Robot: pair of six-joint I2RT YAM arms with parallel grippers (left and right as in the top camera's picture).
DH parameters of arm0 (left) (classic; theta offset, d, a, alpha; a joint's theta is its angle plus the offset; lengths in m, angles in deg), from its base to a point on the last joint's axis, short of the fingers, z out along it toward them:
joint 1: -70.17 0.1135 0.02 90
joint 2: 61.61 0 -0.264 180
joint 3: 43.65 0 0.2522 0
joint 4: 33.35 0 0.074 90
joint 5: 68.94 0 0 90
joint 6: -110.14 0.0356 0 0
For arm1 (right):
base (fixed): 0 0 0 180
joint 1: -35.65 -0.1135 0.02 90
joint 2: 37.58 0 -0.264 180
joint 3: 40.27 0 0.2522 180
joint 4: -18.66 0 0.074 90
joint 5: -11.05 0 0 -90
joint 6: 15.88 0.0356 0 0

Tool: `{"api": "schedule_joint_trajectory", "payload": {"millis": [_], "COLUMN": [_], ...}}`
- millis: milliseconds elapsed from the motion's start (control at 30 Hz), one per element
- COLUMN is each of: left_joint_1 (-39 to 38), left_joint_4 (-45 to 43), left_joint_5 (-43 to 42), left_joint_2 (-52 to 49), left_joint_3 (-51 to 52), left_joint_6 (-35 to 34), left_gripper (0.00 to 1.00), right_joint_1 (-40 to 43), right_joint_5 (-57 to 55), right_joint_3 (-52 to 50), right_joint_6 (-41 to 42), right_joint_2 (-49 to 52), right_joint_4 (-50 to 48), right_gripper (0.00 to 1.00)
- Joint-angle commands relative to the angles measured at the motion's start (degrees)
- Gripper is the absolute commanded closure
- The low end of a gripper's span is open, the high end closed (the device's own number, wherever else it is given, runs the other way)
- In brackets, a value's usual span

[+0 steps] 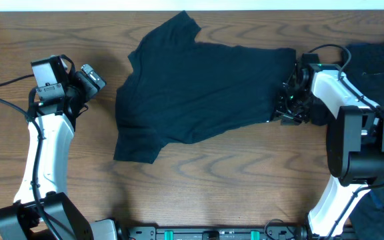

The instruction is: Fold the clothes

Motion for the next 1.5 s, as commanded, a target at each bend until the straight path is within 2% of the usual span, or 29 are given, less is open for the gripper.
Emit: {"api": "schedule_joint_trajectory", "payload": {"millis": [0, 300, 367, 567, 733, 967, 1133, 1467], "left_joint_1": [-0.09, -0.09, -0.09, -0.09, -0.09, -0.09, -0.09, -0.09], "left_joint_4": [0.15, 0.15, 0.15, 0.15, 0.15, 0.15, 0.15, 0.15], "left_joint_5": [-0.15, -0.15, -0.15, -0.15, -0.15, -0.15, -0.15, -0.15], "left_joint_2": [-0.28, -0.28, -0.28, -0.28, -0.28, -0.28, -0.28, -0.28], "left_joint_3": [-0.15, -0.15, -0.15, -0.15, -0.15, -0.15, -0.15, -0.15], "left_joint_6": [-0.07, -0.07, -0.07, -0.07, -0.07, -0.07, -0.07, -0.07], "left_gripper": [0.02, 0.02, 0.02, 0.02, 0.02, 0.02, 0.02, 0.02], "right_joint_1": [0.35, 0.31, 0.13, 0.11, 0.22, 0.22, 0.13, 0.15], "right_joint_5": [-0.61, -1.29, -1.31, -1.33, -3.82, -17.99, -15.43, -13.94], "right_joint_3": [-0.50, -0.52, -0.52, -0.52, -0.52, -0.52, -1.01, -1.09], "right_joint_6": [-0.90, -0.85, -0.85, -0.87, -0.04, 8.17, 8.17, 8.15], "right_joint_2": [-0.26, -0.26, -0.26, -0.26, -0.26, -0.26, -0.26, -0.26], "right_joint_4": [-1.11, -3.58, -3.58, -2.71, 1.79, 15.87, 19.45, 18.29], "right_gripper": [0.68, 0.71, 0.75, 0.99, 0.99, 0.99, 0.99, 0.99]}}
